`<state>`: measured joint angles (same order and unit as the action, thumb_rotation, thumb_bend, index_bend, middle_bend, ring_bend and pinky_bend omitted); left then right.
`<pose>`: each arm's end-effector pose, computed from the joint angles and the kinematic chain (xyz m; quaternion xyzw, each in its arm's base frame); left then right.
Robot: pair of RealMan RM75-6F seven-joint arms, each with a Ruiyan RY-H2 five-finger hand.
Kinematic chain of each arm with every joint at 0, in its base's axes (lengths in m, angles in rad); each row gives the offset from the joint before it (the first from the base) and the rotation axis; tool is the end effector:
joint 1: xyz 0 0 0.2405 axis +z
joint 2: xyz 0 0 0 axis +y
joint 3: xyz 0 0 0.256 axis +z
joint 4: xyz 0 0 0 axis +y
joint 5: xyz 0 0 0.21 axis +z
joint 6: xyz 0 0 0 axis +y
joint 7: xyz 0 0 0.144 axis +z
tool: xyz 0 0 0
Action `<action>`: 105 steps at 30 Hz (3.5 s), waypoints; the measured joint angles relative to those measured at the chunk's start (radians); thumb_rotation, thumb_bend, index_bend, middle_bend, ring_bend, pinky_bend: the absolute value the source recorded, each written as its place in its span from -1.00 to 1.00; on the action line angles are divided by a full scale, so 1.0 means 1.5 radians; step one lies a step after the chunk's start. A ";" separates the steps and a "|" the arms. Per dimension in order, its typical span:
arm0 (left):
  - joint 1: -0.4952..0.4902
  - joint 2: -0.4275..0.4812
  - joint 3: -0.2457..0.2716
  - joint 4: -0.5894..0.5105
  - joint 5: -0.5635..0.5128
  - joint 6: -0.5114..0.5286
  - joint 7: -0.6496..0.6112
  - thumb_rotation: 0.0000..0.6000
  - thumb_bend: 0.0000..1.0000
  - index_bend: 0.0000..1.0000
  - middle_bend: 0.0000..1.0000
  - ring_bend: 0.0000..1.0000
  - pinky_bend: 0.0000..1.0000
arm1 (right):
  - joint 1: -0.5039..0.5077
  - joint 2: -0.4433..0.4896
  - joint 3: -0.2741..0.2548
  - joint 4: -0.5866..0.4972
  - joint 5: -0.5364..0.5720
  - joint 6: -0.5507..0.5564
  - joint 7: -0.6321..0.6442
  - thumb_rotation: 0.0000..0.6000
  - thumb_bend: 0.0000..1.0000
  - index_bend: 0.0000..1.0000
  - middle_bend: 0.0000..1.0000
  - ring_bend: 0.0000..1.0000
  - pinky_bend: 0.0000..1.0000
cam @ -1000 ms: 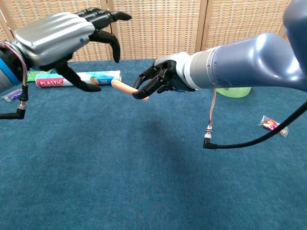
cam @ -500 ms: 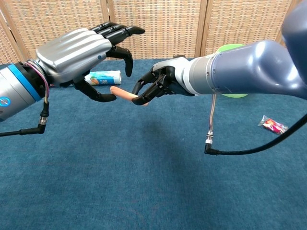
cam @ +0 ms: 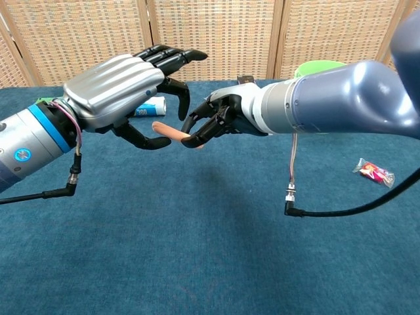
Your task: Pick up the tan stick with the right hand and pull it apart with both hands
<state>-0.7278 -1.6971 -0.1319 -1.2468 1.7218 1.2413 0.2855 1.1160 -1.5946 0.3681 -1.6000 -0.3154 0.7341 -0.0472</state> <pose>-0.1034 0.3150 -0.0276 -0.7736 -0.1081 -0.4999 0.3741 -0.0173 -0.3605 -0.0548 0.5624 -0.7131 0.3751 0.1860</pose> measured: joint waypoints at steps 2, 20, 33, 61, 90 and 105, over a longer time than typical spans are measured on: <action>-0.003 -0.005 0.000 0.000 -0.002 -0.001 0.008 1.00 -0.45 0.01 -1.00 -1.00 -1.00 | -0.001 -0.001 -0.001 0.002 -0.002 -0.001 0.003 1.00 0.10 0.35 -0.80 -1.00 -1.00; -0.013 -0.025 -0.003 -0.003 -0.033 -0.010 0.051 1.00 -0.40 0.08 -1.00 -1.00 -1.00 | -0.007 0.013 -0.005 -0.002 -0.014 -0.005 0.017 1.00 0.10 0.35 -0.80 -1.00 -1.00; -0.017 -0.033 -0.004 -0.003 -0.046 -0.008 0.071 1.00 -0.14 0.14 -1.00 -1.00 -1.00 | -0.011 0.019 -0.010 0.000 -0.018 -0.010 0.025 1.00 0.11 0.35 -0.80 -1.00 -1.00; -0.023 -0.032 -0.014 -0.003 -0.077 -0.013 0.117 1.00 0.18 0.62 -1.00 -1.00 -1.00 | -0.021 0.032 -0.017 0.004 -0.041 -0.019 0.042 1.00 0.13 0.47 -0.79 -1.00 -1.00; 0.006 0.087 -0.044 0.018 -0.126 0.017 0.075 1.00 0.18 0.63 -1.00 -1.00 -1.00 | -0.065 0.109 -0.038 -0.036 -0.083 -0.031 0.064 1.00 0.15 0.53 -0.77 -1.00 -1.00; 0.052 0.214 -0.073 0.002 -0.169 0.052 0.030 1.00 0.19 0.63 -1.00 -1.00 -1.00 | -0.118 0.172 -0.069 -0.069 -0.118 -0.023 0.079 1.00 0.15 0.53 -0.77 -1.00 -1.00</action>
<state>-0.6500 -1.3756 -0.2407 -1.2430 1.4677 1.3197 0.3300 0.9386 -1.3367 0.2654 -1.7031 -0.4918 0.6994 0.0713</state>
